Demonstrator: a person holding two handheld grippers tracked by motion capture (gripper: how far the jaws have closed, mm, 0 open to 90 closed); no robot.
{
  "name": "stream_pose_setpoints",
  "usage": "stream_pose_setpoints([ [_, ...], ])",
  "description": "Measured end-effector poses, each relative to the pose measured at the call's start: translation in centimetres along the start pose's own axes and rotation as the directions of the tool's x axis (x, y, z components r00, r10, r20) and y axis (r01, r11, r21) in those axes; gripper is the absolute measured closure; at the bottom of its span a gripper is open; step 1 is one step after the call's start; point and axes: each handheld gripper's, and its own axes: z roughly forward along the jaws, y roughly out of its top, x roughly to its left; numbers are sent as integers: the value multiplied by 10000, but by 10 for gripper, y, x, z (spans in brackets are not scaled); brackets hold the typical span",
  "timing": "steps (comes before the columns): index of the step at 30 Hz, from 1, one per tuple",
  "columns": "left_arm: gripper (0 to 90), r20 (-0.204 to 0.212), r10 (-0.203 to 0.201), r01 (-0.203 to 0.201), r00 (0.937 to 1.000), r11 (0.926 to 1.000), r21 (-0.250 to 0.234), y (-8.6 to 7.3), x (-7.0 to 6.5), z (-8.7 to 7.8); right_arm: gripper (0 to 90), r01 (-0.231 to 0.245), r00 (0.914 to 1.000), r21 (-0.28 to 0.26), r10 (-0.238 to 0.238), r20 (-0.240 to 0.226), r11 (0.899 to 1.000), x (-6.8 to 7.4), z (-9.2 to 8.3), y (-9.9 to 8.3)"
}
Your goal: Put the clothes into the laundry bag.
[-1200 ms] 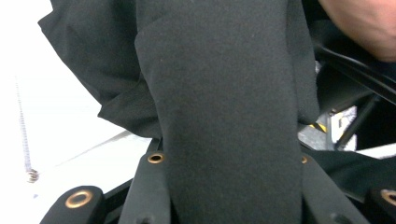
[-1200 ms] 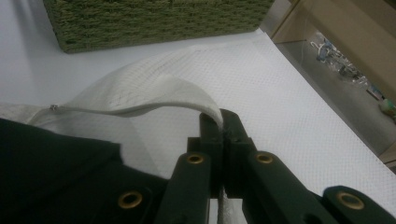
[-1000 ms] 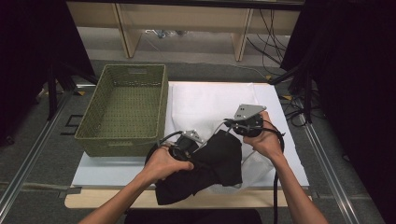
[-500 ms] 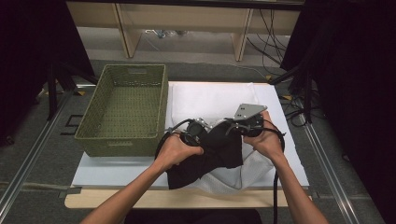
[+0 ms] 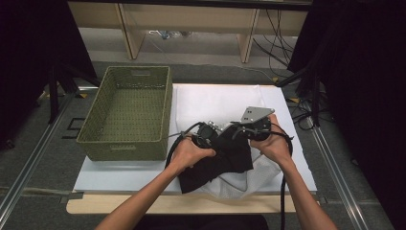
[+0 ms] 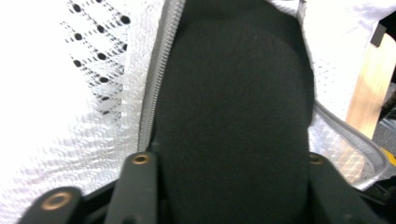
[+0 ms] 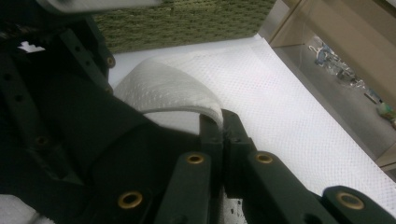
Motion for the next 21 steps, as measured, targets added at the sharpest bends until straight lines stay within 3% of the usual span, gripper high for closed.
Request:
stream_pose_setpoints([
  [1, 503, 46, -242, 243, 9997, 9990, -381, -1, -3, -2, 899, -34, 10000, 13, 34, 2, 10000, 0, 0, 0],
  [2, 459, 88, 89, -87, 9999, 9997, -250, -2, -2, -8, 899, -21, 10000, 0, 21, 10, 10000, 0, 0, -1],
  [4, 391, 146, 7, 1, 9999, 9986, -526, -5, -7, -14, 899, -6, 10000, 9, 6, -1, 10000, 0, 0, -1],
  [6, 355, -22, 534, -535, 9986, 9979, -370, -10, -8, -28, 899, 3, 10000, 20, -3, -1, 10000, 0, 0, -1],
  [7, 318, -105, 486, -490, 9988, 9979, -412, -13, -11, -33, 899, -13, 10000, 28, 13, -11, 10000, 0, 1, -1],
  [9, 252, -283, 945, -950, 9951, 9953, -164, -21, -11, -40, 899, -2, 10000, 45, 3, -21, 10000, 0, 1, -1],
  [10, 240, -283, 945, -950, 9951, 9953, -164, -21, -11, -40, 899, -19, 10000, 71, 19, -26, 10000, 1, 1, -1],
  [11, 229, -477, 909, -926, 9947, 9951, -345, -30, -11, -42, 899, -75, 10000, 90, 75, 11, 9999, 1, 1, -2],
  [13, 209, -389, 1025, -1021, 9940, 9947, 123, -42, -8, -41, 899, -87, 10000, 96, 87, 13, 9999, 1, 1, -2],
  [15, 198, -364, 787, -783, 9962, 9969, 126, -51, -8, -33, 899, -80, 10000, 104, 80, 27, 9999, 1, 1, -1],
  [17, 240, -462, 1084, -1065, 9930, 9934, 427, -55, -8, -26, 899, -55, 10000, 128, 55, 25, 9999, 1, 1, -1],
  [18, 336, -539, 863, -851, 9948, 9961, 239, -55, -10, -23, 899, -18, 10000, 132, 17, 29, 9999, 1, 1, -1],
  [19, 457, -522, 997, -983, 9936, 9948, 279, -54, -10, -23, 899, -106, 9999, 161, 105, 40, 9998, 2, 1, -1],
  [21, 562, -742, 1354, -1327, 9880, 9903, 401, -49, -13, -21, 899, 34, 10000, 138, -33, -28, 9999, 1, 2, -1],
])
